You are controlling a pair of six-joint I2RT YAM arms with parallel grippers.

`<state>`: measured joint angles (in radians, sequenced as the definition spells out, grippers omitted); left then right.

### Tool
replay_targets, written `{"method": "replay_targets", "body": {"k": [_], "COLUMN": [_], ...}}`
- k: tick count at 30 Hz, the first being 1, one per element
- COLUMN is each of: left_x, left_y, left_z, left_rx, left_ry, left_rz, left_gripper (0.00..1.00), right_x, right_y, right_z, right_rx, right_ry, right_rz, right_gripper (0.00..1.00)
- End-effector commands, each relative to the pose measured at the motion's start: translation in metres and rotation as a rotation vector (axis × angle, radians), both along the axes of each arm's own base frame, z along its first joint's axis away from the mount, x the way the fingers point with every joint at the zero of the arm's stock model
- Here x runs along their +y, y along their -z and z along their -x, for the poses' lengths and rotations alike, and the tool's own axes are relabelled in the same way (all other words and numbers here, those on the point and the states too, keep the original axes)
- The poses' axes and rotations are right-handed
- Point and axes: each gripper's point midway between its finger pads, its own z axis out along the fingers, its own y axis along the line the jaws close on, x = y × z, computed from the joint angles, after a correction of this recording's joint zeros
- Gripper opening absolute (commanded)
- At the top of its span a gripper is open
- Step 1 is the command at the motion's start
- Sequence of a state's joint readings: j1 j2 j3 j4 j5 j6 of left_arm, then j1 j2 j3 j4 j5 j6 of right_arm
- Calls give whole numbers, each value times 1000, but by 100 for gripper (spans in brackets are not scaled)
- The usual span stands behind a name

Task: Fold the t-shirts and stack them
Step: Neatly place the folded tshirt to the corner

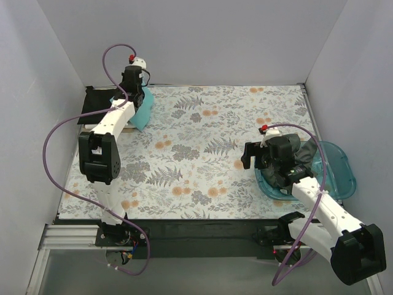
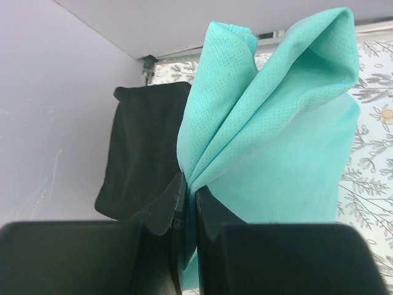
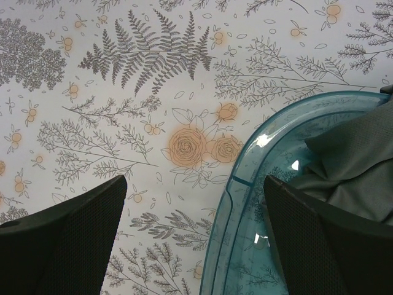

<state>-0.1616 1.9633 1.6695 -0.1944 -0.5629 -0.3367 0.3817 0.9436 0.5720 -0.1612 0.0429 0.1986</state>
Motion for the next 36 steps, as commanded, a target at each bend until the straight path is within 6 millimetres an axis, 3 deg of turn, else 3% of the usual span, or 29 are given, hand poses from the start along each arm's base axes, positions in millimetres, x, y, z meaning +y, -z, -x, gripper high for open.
{"method": "replay_targets", "body": {"k": [1,10,20,26,31,32,33,34,36], "left_x": [18,29,55,72,94,95,117,121,133], "left_y": [-89,-122,-129,-103,-70,-71,-66,-54,-52], "left_z": [8,17,19,13,8,5,9,10,8], "left_rx": [-181,-245,-277,-251,-202,-228,-225,-205,-231], "left_ry": [-31,-49,-100,-137,-191,-191,-225,-232,-256], "left_rz": [-11,-4,12,-1,-4,-8,-20,-22,-13], "left_gripper": [0,0,0,0,0,0,0,0,0], "right_x": [-1,-2,-2,-2,-4,-4,-5,-5,-5], "right_y": [-3,-1,-1,0,3,3,3,4,3], "right_z": [-5,-5,-5,-5,-6,-6,-6,-7,-7], "right_rx": [-24,-20,-17,-13,-6,-7,-6,-5,-7], "right_ry": [5,9,10,11,17,17,19,20,21], "right_rz": [5,10,12,15,26,28,31,33,33], "right_gripper": [98,98,98,98,98,98,98,98,98]}}
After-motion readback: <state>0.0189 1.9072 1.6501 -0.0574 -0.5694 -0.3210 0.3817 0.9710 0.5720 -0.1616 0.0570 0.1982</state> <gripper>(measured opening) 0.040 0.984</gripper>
